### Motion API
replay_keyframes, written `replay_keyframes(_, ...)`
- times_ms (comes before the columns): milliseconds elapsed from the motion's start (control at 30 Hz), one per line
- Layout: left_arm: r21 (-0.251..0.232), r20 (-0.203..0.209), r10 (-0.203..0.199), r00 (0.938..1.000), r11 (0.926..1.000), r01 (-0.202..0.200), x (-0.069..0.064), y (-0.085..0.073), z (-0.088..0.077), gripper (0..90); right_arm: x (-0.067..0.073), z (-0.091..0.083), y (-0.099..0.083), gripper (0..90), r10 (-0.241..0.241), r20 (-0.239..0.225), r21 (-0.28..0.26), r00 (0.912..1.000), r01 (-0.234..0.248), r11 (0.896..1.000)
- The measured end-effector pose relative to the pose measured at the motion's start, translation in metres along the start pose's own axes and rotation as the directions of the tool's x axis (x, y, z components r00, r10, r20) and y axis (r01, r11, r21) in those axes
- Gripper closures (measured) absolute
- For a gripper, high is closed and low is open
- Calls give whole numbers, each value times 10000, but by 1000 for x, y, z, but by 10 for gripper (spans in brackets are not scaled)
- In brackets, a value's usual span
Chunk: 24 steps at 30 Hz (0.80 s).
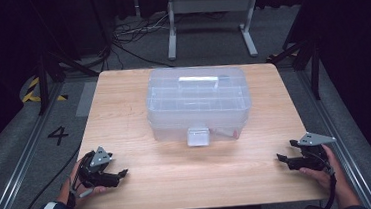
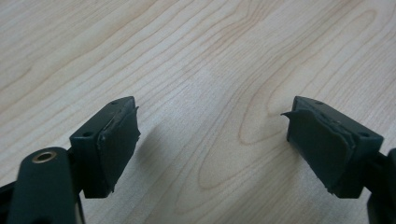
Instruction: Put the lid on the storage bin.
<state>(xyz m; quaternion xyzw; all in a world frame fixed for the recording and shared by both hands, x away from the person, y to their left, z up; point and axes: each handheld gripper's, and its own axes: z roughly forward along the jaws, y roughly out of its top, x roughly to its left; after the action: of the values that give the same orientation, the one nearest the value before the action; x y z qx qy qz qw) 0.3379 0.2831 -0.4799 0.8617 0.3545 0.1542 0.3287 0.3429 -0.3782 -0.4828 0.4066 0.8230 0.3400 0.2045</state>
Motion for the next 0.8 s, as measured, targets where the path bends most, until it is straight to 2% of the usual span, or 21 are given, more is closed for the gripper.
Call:
replay_keyframes(33, -145, 204, -377, 9991, 9992, 380, 2, -3, 1, 164, 0, 1, -1, 210, 59, -8, -21, 10000, -59, 10000)
replay_keyframes(133, -154, 174, -471, 9987, 9988, 473, 2, -4, 1, 162, -2, 2, -5, 208, 440, -236, -250, 9988, -446, 9987)
replay_keyframes(300, -159, 180, -481, 9987, 9987, 484, 2, -4, 1, 161, -3, 3, -5, 195, 566, -412, -165, 9975, -573, 9982)
replay_keyframes(800, -137, 287, -367, 9989, 9992, 371, 4, -4, 1, 158, -3, 3, -5, 194, 569, -415, -162, 9975, -576, 9982)
